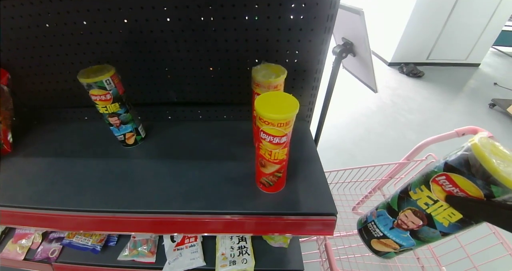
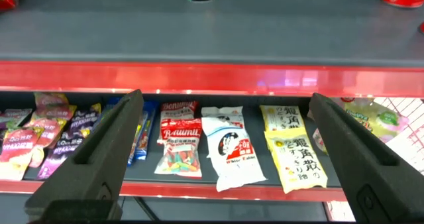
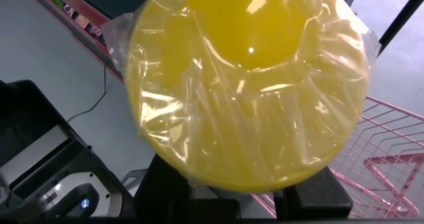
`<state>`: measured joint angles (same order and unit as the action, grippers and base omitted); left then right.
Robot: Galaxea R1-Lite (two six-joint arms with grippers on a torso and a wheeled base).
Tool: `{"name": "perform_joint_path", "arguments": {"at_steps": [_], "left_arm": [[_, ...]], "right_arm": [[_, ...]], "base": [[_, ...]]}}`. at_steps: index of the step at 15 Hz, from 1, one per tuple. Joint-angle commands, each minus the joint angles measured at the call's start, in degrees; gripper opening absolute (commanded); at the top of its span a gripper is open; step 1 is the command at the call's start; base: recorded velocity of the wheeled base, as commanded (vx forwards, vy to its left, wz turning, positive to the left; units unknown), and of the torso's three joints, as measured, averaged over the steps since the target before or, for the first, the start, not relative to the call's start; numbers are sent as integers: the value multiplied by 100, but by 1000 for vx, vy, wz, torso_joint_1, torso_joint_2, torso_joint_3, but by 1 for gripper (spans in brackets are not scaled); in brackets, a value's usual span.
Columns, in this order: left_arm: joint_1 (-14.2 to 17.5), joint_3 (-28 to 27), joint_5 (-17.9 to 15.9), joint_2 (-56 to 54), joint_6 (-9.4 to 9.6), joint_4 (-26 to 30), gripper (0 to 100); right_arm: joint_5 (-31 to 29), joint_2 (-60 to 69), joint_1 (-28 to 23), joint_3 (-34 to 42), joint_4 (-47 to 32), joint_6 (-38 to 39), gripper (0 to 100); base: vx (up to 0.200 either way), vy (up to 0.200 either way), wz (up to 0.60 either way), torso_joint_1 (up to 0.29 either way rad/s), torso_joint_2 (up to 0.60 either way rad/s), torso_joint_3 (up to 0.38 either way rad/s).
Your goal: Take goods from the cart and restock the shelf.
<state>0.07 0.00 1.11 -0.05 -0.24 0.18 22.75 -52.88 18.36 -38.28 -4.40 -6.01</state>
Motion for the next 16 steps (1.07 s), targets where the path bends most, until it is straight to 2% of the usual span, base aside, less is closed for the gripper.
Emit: {"name": "perform_joint_path", "arguments": {"at_steps": [1, 4, 15, 16], "left_arm": [[1, 0, 3, 5, -2, -1, 100], [1, 0, 3, 5, -2, -1, 100], [1, 0, 3, 5, 7, -1, 100], [1, 0, 3, 5, 7, -1, 100]], "right_arm": [[-7, 41, 27, 5, -8, -5, 0], [-7, 94, 27, 22, -17, 3, 0], [-51, 349, 19, 101, -52, 38, 0], [-51, 410, 1, 57, -43, 38, 0]], "base": [[0, 0, 0, 163, -359, -207], [0, 0, 0, 85, -180, -95], [0, 0, 0, 0, 0, 0], [0, 200, 0, 2, 2, 2]]}}
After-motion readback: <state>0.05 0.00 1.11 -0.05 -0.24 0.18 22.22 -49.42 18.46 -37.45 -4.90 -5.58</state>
